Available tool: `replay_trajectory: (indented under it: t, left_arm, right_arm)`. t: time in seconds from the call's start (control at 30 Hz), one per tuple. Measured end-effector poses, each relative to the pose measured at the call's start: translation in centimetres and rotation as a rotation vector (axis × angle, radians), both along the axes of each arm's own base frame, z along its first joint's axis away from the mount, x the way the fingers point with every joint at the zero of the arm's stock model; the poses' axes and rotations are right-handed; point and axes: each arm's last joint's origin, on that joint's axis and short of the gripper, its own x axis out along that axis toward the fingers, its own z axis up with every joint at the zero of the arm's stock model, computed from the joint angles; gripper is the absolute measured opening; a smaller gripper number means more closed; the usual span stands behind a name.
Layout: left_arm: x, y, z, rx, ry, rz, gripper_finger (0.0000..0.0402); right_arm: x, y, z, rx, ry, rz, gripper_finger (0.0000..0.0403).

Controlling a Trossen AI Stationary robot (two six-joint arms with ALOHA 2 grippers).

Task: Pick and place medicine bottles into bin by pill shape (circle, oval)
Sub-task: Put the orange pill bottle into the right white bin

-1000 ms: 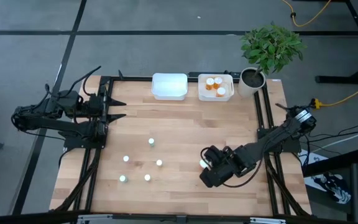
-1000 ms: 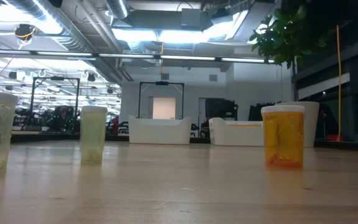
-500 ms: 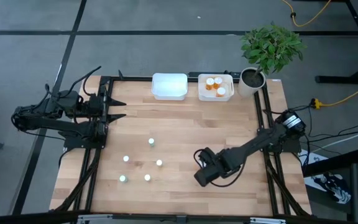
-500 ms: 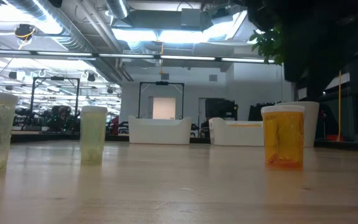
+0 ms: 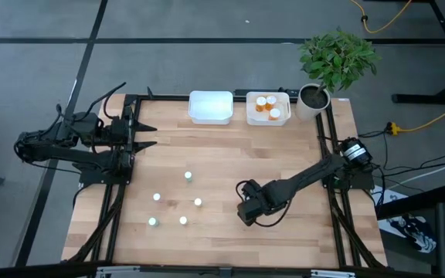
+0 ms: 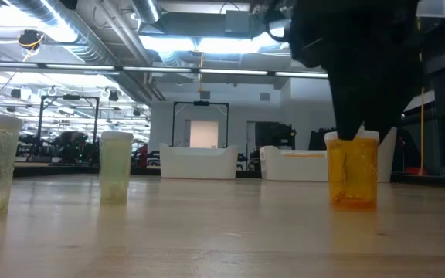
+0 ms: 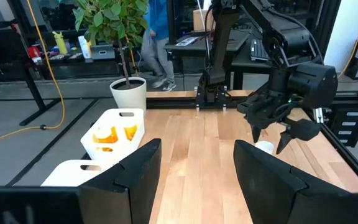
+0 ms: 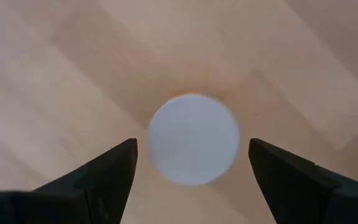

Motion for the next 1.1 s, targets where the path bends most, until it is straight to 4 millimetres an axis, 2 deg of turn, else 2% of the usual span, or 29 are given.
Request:
replay_trajectory:
  t: [0.37, 0.73, 0.93, 1.1]
  left_arm:
    - [0.0, 0.0, -0.1, 0.0, 0.006, -0.001, 0.0195]
    - [0.0, 0.0, -0.1, 0.0, 0.009, -0.001, 0.0195]
    - [0.0, 0.0, -0.1, 0.0, 0.014, 0.0, 0.0195]
    - [0.0, 0.0, -0.1, 0.0, 0.015, 0.0, 0.0195]
  right_arm:
    - [0.5, -1.0, -0.3, 0.028, 0.025, 0.021, 0.0306]
    - [0.7, -0.9, -0.5, 0.031, 0.024, 0.025, 0.025]
    - [0.9, -1.1, -0.5, 0.025, 0.015, 0.096, 0.0211]
    - [1.2, -2.1, 0.5, 0.012, 0.021, 0.14, 0.0209]
